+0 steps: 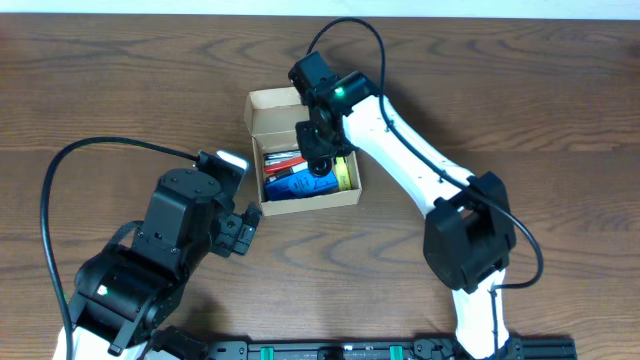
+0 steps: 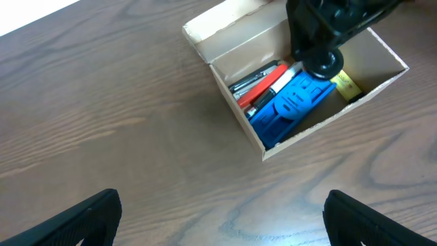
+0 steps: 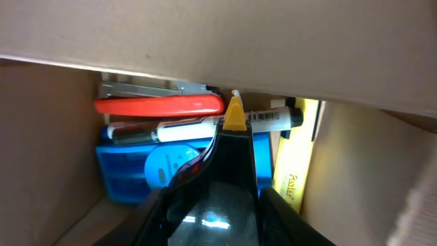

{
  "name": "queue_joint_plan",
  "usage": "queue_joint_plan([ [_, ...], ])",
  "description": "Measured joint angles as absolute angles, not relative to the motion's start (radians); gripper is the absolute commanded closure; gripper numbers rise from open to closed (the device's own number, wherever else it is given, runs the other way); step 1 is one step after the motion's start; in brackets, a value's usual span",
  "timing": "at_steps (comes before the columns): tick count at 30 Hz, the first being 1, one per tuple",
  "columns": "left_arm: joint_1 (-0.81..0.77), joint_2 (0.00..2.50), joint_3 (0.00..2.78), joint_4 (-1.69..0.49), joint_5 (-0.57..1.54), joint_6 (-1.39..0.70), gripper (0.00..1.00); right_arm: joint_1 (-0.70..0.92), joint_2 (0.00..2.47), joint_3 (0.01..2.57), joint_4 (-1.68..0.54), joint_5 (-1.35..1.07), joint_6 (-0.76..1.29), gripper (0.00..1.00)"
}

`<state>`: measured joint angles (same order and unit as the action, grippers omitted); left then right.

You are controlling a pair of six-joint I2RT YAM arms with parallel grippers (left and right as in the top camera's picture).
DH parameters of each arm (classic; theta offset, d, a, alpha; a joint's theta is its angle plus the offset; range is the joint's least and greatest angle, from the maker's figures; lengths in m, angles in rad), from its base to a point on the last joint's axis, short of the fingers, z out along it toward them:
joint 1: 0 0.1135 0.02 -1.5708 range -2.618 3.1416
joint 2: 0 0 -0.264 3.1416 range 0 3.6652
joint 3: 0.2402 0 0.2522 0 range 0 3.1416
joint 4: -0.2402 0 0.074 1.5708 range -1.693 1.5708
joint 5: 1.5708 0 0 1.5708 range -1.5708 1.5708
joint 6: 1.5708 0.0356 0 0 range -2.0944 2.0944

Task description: Pack container

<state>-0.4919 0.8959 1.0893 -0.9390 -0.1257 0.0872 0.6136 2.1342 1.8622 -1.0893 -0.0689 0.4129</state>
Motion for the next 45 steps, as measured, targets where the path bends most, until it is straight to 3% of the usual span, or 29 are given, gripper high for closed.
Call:
queue_joint_plan([
  [9,-0.492,0.896,1.089,-0.939,-0.126,0.087,0.05,0.63,2.149,1.862,-1.099,-0.067,0.409,0.98],
  [13,-0.492,0.896,1.089,-0.939,-0.126,0.087,0.05,0.633,2.149,1.862,-1.102,-0.067,0.409,0.61],
  [17,-0.492,0.896,1.089,-0.939,-0.126,0.087,0.05,0.633,2.149,1.862,-1.103,-0.067,0.406,0.42],
  [26,-0.492,0.896,1.089,-0.939,-0.126,0.087,0.05,0.633,2.149,1.862,-1.142,-0.124,0.402,0.3],
  [34,-0.492,0.896,1.089,-0.939,-0.126,0.087,0.05,0.618,2.091,1.872,-1.204,-0.146,0.381,0.38],
  [35,-0.492,0.896,1.089,-0.939,-0.126,0.087,0.05,0.612,2.072,1.875,-1.204,-0.145,0.374,0.43],
  [37,-0.492,0.896,1.089,-0.939,-0.126,0.087,0.05,0.597,2.025,1.88,-1.203,-0.14,0.347,0.73],
  [39,-0.492,0.896,1.089,-0.939,-0.126,0.087,0.05,0.572,1.966,1.887,-1.196,-0.109,0.323,0.96],
  [45,-0.492,0.896,1.089,-0.939,-0.126,0.087,0.05,0.454,1.883,1.912,-1.183,-0.027,0.299,0.99],
])
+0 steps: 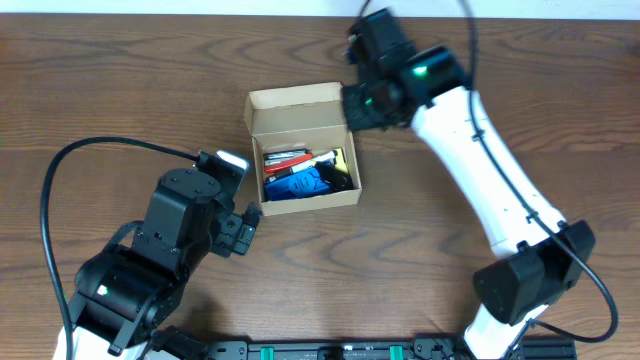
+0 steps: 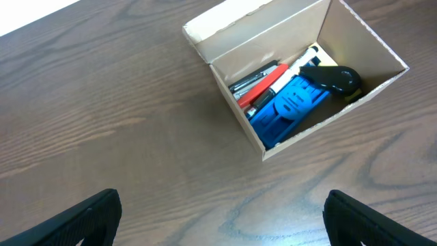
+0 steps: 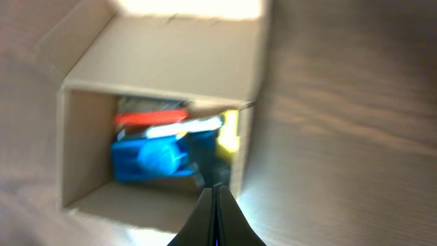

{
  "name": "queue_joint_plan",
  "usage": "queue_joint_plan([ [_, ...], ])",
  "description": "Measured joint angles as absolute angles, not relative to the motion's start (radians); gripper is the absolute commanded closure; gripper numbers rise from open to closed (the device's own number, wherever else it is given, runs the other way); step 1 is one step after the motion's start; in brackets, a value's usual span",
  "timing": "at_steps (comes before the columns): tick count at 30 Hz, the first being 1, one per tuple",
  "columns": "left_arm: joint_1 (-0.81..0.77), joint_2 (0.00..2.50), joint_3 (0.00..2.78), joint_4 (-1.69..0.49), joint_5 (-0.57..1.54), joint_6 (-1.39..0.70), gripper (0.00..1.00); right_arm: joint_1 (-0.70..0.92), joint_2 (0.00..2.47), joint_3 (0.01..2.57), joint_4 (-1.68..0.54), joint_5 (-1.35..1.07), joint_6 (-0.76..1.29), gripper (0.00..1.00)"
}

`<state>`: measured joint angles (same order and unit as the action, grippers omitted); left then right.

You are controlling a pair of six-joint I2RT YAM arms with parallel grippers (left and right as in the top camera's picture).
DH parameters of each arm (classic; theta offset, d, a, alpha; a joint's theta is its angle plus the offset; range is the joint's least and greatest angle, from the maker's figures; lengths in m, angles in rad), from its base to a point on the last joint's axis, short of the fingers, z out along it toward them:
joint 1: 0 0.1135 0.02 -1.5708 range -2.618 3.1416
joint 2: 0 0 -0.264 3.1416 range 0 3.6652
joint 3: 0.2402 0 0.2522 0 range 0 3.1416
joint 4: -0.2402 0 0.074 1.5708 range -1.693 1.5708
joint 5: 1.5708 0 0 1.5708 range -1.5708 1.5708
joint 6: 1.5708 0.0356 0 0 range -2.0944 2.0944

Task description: Pack container

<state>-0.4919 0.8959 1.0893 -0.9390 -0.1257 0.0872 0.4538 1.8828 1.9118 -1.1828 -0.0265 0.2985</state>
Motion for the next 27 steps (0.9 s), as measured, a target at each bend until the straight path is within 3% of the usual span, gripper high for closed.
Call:
queue_joint_plan([
  [13,-0.482,0.926,1.089,-0.829,-0.121,0.107,0.05,0.271,2.05,1.87,-1.108,-0.065,0.208,0.99],
  [19,-0.327,1.094,1.09,-0.735,-0.05,0.052,0.0,0.244,2.104,1.869,-0.99,-0.207,0.197,0.99],
  [21,-0.245,1.176,1.09,-0.677,0.026,0.024,0.15,0.239,2.117,1.869,-0.97,-0.246,0.195,0.99],
  [24,-0.136,1.279,1.09,-0.581,0.13,-0.026,0.28,0.239,2.141,1.869,-0.947,-0.295,0.193,0.99],
  [27,-0.03,1.402,1.091,-0.492,0.227,-0.104,0.29,0.239,2.167,1.869,-0.924,-0.338,0.191,0.98],
])
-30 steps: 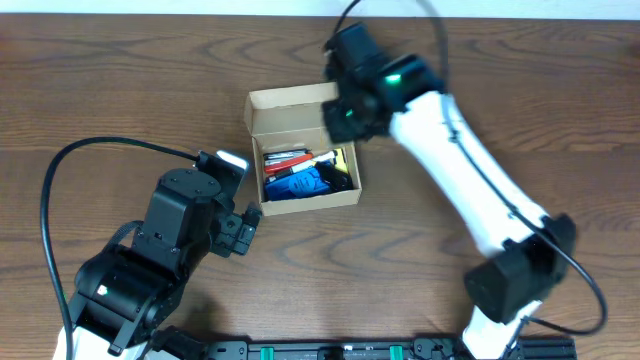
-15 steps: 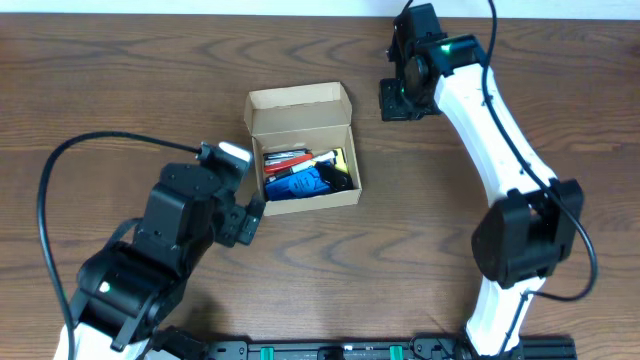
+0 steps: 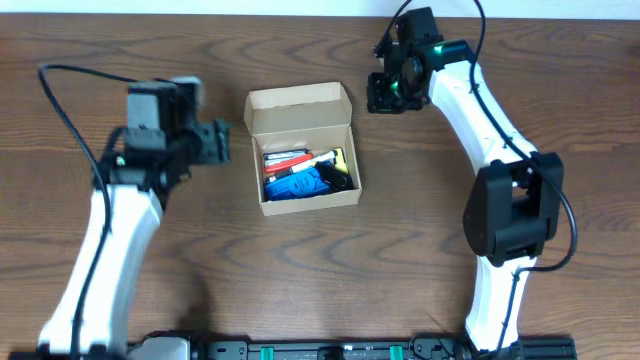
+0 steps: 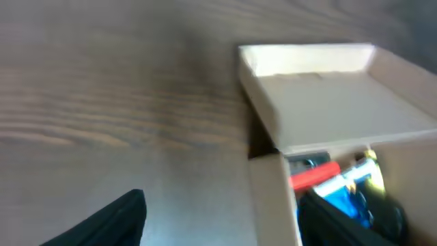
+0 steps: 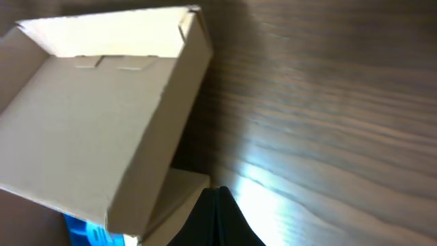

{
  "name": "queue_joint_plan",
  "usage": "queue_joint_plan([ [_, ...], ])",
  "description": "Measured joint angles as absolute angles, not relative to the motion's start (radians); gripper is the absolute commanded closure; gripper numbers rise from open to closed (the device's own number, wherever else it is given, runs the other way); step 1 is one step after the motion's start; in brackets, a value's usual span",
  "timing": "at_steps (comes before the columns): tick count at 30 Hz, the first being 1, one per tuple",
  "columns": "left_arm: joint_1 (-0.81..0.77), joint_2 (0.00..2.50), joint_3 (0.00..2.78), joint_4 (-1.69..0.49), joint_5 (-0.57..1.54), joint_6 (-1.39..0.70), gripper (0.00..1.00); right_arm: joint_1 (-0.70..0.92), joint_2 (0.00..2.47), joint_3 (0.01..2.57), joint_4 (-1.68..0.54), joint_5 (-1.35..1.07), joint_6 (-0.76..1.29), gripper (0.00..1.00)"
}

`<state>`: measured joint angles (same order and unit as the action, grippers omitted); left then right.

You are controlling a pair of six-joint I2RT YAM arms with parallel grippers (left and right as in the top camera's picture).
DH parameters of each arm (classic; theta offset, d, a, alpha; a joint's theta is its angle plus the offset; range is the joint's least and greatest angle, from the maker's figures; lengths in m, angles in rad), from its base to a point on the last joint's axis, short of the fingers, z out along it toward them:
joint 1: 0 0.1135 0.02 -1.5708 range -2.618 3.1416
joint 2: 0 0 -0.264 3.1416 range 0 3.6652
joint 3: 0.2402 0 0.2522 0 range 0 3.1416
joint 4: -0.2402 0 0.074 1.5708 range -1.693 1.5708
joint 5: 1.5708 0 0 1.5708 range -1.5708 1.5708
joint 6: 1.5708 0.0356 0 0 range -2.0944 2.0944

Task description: Pack container

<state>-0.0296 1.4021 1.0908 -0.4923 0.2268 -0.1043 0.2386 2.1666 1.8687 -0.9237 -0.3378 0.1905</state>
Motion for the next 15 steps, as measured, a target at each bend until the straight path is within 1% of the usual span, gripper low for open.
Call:
queue_joint_plan([
  [1,-0.006,1.435,1.091,-0.467,0.253,-0.127,0.3,0.239,2.172,1.869,-0.915,-0.348,0.189,0.99],
  [3,0.037,1.511,1.091,-0.415,0.323,-0.176,0.42,0.239,2.186,1.868,-0.889,-0.37,0.182,0.99],
  [6,0.075,1.626,1.091,-0.339,0.431,-0.228,0.67,0.239,2.21,1.866,-0.861,-0.391,0.178,0.99],
  [8,0.083,1.7,1.091,-0.302,0.495,-0.266,0.86,0.238,2.23,1.863,-0.849,-0.41,0.177,0.99],
  [9,0.084,1.729,1.091,-0.282,0.518,-0.287,0.93,0.238,2.24,1.862,-0.846,-0.42,0.178,0.99],
  [11,0.083,1.789,1.091,-0.256,0.556,-0.332,0.95,0.237,2.262,1.862,-0.836,-0.441,0.179,0.99],
  [15,0.082,1.881,1.091,-0.187,0.638,-0.403,0.94,0.234,2.308,1.861,-0.805,-0.492,0.186,0.99],
])
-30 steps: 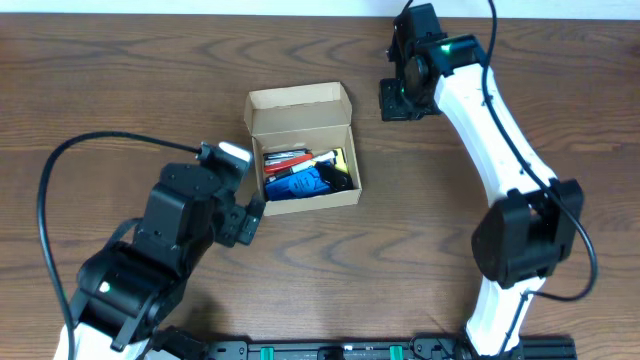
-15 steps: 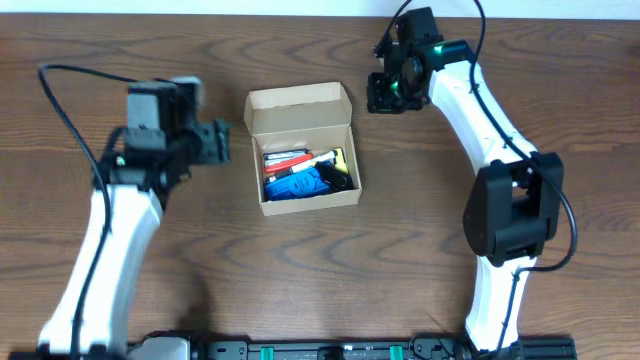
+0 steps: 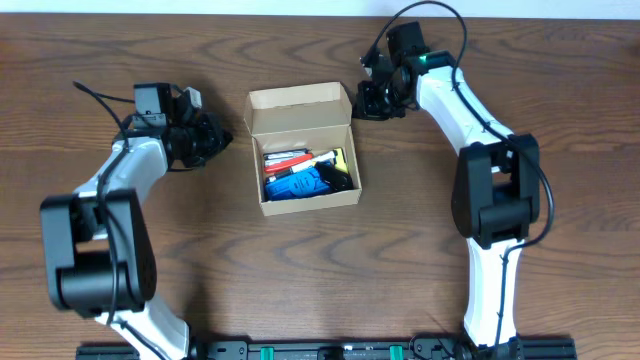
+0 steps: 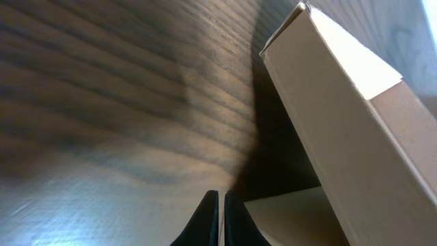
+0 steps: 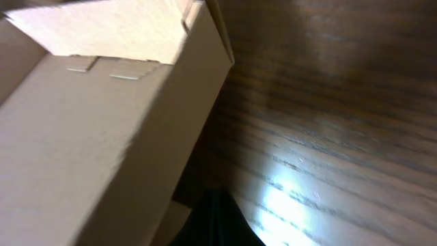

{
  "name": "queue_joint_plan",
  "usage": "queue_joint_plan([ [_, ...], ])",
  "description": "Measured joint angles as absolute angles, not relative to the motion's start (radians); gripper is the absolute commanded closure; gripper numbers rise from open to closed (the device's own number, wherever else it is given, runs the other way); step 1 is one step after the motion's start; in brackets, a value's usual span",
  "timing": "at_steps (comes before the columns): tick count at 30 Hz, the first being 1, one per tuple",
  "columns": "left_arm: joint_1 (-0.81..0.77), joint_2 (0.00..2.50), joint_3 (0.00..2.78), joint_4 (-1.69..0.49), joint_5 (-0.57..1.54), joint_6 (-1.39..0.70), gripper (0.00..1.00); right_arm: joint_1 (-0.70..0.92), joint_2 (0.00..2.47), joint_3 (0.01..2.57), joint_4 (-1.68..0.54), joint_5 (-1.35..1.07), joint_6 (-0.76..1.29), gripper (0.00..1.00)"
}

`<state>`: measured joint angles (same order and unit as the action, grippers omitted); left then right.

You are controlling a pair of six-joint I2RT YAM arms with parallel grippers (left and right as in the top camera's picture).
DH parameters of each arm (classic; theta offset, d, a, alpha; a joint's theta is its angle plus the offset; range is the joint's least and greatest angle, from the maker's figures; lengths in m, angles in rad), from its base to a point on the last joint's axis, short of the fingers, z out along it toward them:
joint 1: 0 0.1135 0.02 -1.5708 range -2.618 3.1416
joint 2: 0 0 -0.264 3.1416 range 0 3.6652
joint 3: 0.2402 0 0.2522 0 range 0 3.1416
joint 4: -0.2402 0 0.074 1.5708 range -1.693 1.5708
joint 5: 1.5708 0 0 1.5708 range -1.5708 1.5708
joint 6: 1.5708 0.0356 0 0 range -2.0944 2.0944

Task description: Pack container

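Note:
An open cardboard box (image 3: 308, 199) stands mid-table with its lid (image 3: 298, 99) raised at the back. Inside lie a red tool (image 3: 285, 157), a white marker (image 3: 315, 156), a blue item (image 3: 292, 183), a black item (image 3: 335, 177) and a yellow pad (image 3: 345, 160). My left gripper (image 3: 222, 140) is shut and low beside the box's left back corner; the lid (image 4: 341, 102) fills the right of the left wrist view beyond the gripper (image 4: 220, 197). My right gripper (image 3: 363, 101) is shut beside the lid's right edge (image 5: 205, 82), and this gripper (image 5: 217, 205) shows dark and low.
The dark wooden table (image 3: 520, 220) surrounds the box. Both arms reach in from the sides, the right arm's cable (image 3: 430, 12) looping near the far edge. A black rail (image 3: 330, 350) runs along the front edge.
My left gripper, open to the left of the box before, is now shut and lower, close to the box's left back corner. The right gripper stays shut and sits closer to the lid.
At first my right gripper was inside the box on the black item while the left arm waited open at the front left. Then the right gripper was outside, shut, the black item left in the box. Since then both grippers have come beside the lid, shut.

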<state>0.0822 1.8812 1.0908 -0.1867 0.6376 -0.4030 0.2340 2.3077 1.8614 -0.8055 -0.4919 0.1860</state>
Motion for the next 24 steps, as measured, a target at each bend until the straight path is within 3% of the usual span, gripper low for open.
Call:
queue_joint_plan([
  [13,0.046,1.976,1.092,0.054,0.817,-0.604,0.94,0.232,2.366,1.856,-0.694,-0.621,0.257,0.99],
  [24,0.017,1.977,1.148,0.057,0.865,-0.624,0.94,0.221,2.366,1.856,-0.681,-0.657,0.268,0.99],
])
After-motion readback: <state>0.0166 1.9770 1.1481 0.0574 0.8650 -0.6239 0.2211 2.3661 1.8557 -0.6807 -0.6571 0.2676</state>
